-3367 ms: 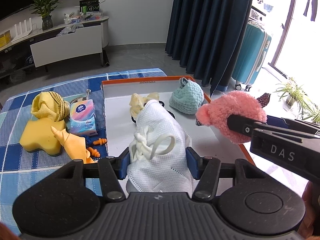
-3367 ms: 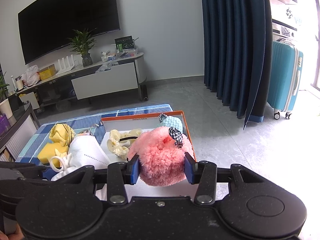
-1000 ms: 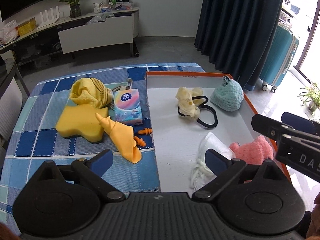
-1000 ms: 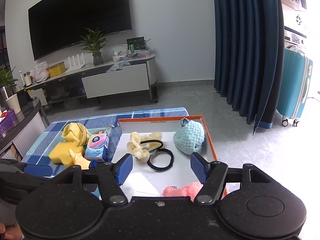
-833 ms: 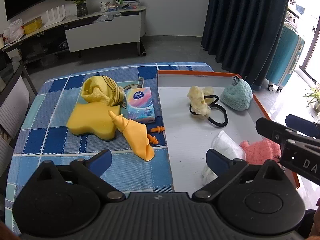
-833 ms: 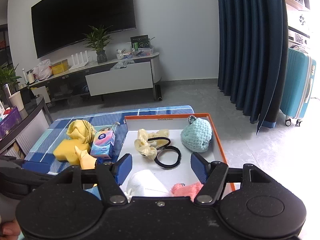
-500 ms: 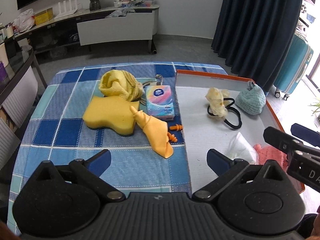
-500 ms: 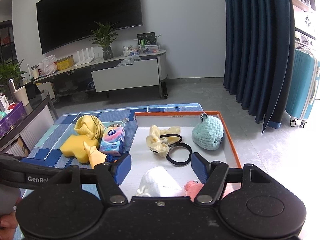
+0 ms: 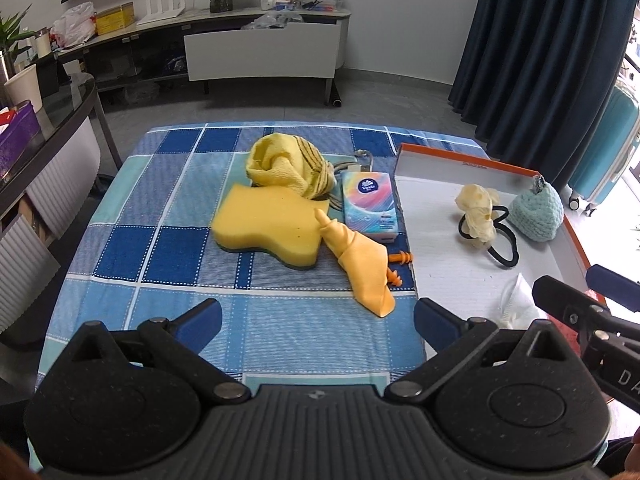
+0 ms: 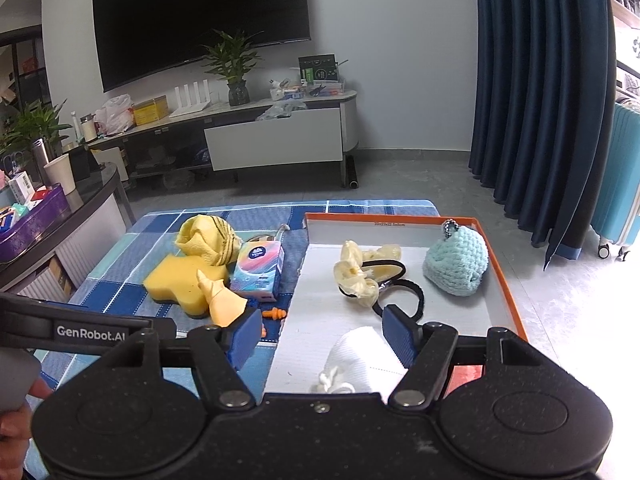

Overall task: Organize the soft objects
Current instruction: 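Move the right tool to the yellow rubber glove while the left tool moves toward the yellow sponge, then close the right tool on the yellow rubber glove and lift it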

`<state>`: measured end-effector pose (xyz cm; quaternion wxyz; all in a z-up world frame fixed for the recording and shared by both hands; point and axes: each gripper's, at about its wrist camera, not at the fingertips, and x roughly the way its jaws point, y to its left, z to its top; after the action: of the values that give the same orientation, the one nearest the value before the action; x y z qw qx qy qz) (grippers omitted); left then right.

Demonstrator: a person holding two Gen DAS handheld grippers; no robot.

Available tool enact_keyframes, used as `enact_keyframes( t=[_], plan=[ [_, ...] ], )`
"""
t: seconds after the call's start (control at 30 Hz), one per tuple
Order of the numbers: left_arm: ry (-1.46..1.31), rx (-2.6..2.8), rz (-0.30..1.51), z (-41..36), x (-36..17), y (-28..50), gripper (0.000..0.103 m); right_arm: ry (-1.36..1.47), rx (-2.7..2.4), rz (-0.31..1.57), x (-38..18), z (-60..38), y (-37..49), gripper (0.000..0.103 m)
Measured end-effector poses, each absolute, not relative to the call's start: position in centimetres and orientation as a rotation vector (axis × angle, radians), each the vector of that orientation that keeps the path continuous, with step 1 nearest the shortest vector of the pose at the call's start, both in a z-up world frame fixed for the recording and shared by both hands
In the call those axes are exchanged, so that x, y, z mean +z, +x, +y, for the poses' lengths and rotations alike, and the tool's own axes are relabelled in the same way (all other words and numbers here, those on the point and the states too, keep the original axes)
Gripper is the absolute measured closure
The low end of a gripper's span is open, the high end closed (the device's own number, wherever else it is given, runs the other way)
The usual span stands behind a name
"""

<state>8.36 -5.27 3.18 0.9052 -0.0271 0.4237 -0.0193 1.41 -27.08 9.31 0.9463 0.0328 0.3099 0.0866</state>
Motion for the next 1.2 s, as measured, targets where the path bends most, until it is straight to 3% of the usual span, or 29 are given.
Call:
enact_keyframes(
  t=[1.2],
  plan=[
    [-0.146,0.07,0.937,1.9,0.1,10.7,0.0,-0.003,0.338,0.751,5.5,-20.2,6.4,0.024]
  ],
)
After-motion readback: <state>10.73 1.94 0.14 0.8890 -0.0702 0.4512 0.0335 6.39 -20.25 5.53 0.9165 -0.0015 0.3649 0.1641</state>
